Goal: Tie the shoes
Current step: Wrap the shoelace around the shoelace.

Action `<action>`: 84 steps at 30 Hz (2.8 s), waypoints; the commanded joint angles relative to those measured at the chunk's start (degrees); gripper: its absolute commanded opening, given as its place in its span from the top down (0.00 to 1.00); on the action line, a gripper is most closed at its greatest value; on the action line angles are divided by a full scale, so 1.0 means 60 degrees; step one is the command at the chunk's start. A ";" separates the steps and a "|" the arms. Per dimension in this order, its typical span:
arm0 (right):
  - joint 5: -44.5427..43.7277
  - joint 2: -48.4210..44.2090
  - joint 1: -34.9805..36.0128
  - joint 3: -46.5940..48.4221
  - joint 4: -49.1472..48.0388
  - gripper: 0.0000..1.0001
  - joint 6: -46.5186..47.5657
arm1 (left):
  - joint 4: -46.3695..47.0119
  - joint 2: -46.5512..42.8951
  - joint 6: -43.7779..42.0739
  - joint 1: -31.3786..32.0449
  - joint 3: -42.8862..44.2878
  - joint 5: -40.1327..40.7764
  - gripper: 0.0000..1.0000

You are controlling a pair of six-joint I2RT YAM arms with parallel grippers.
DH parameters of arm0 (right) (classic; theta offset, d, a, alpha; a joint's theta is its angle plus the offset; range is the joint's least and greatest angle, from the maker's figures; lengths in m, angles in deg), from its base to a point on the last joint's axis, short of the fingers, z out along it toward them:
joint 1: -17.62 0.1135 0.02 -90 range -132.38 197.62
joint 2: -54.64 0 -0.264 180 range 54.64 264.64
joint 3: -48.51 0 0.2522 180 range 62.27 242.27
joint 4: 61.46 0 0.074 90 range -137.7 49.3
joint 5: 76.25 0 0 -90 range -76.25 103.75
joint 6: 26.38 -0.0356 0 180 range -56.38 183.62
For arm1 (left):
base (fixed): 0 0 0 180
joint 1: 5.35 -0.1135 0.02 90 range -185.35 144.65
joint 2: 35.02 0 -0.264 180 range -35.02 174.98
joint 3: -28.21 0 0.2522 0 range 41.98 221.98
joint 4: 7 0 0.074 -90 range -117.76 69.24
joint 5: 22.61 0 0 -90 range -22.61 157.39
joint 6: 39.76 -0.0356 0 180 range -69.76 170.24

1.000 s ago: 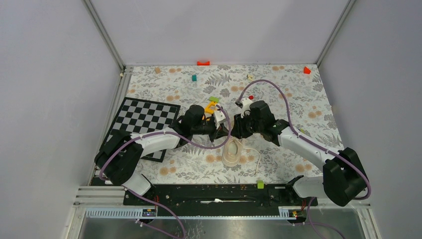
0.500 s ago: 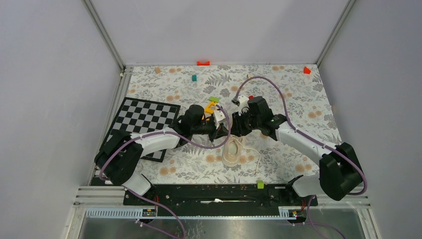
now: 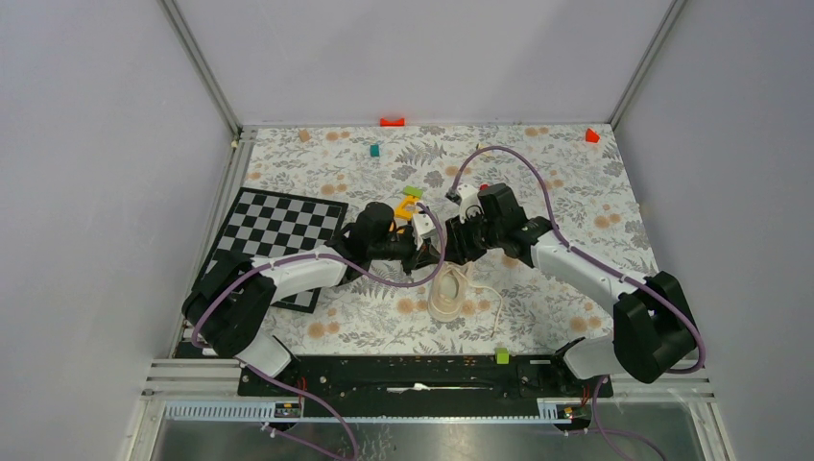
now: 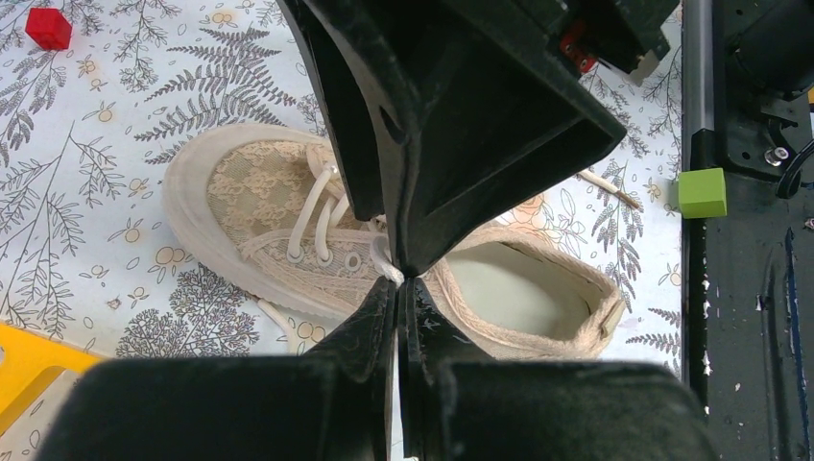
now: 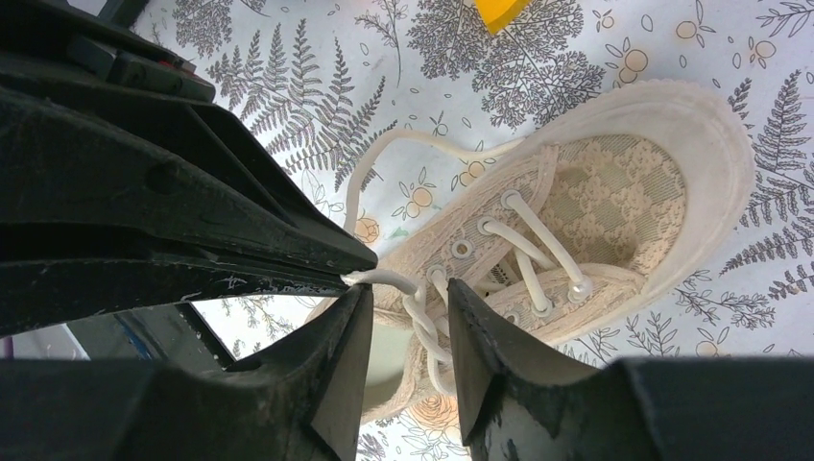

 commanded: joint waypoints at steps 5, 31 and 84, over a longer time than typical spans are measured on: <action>0.0596 -0.0502 0.0100 0.0256 -0.0408 0.55 -0.0059 | 0.1163 0.0022 -0.0017 0.0031 0.0237 -0.0235 1.00; 0.1754 -0.1480 -0.1257 -0.0436 -0.0520 0.70 -0.0720 | 0.5816 0.0838 0.3273 -0.0198 -0.0828 -0.1016 1.00; 0.3058 -0.0190 -0.1292 -0.0496 -0.0786 0.61 -0.0830 | 0.5474 0.0925 0.3063 -0.0374 -0.0740 -0.1023 1.00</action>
